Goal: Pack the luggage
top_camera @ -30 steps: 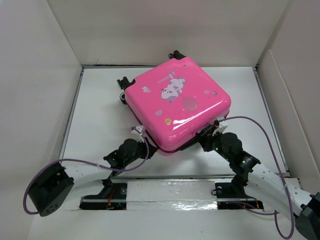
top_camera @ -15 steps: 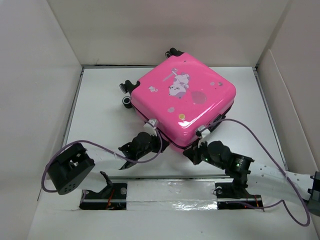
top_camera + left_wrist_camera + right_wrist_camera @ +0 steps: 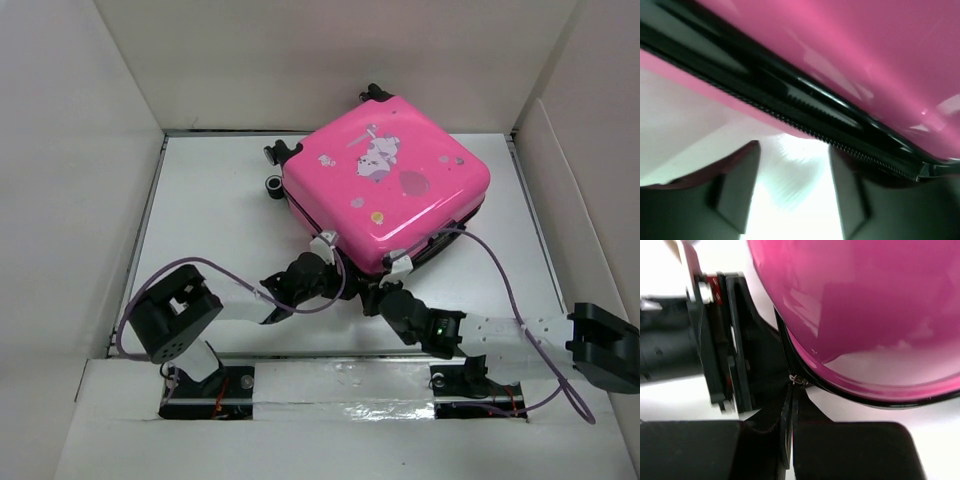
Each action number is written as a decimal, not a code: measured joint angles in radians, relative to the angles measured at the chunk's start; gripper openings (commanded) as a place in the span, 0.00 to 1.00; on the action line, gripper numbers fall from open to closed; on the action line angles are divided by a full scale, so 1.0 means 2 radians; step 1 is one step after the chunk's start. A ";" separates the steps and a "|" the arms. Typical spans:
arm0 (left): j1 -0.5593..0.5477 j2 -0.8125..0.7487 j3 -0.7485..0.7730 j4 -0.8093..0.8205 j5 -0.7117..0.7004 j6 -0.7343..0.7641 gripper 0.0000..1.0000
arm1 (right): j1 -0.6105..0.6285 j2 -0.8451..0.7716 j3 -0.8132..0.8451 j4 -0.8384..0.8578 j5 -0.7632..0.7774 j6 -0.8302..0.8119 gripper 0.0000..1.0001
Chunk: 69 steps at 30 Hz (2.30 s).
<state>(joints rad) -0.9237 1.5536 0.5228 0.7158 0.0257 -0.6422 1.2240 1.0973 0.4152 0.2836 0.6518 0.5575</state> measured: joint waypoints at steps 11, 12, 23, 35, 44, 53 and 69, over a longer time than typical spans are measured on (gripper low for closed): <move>0.175 -0.237 -0.063 -0.022 -0.043 -0.027 0.85 | 0.011 -0.061 -0.053 0.041 0.003 0.034 0.00; 0.192 -0.250 -0.058 -0.032 -0.049 -0.033 0.87 | 0.011 -0.066 -0.054 0.037 0.000 0.034 0.00; 0.288 -0.076 0.186 -0.134 -0.083 -0.078 0.94 | 0.014 -0.084 -0.060 0.026 -0.013 0.029 0.00; 0.317 0.124 0.399 -0.226 -0.080 -0.072 0.90 | 0.014 -0.081 -0.060 0.027 -0.025 0.026 0.00; 0.345 0.166 0.422 -0.214 -0.039 -0.098 0.66 | 0.014 -0.081 -0.060 0.027 -0.027 0.025 0.00; 0.352 0.168 0.397 -0.166 0.005 -0.133 0.73 | 0.014 -0.085 -0.060 0.023 -0.028 0.025 0.00; 0.355 0.174 0.378 -0.112 0.013 -0.192 0.00 | 0.015 -0.086 -0.059 0.018 -0.029 0.025 0.00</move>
<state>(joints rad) -0.2142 1.9007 1.2793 0.4911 0.0517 -1.0260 1.2549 0.9257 0.2966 0.3187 0.5945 0.6079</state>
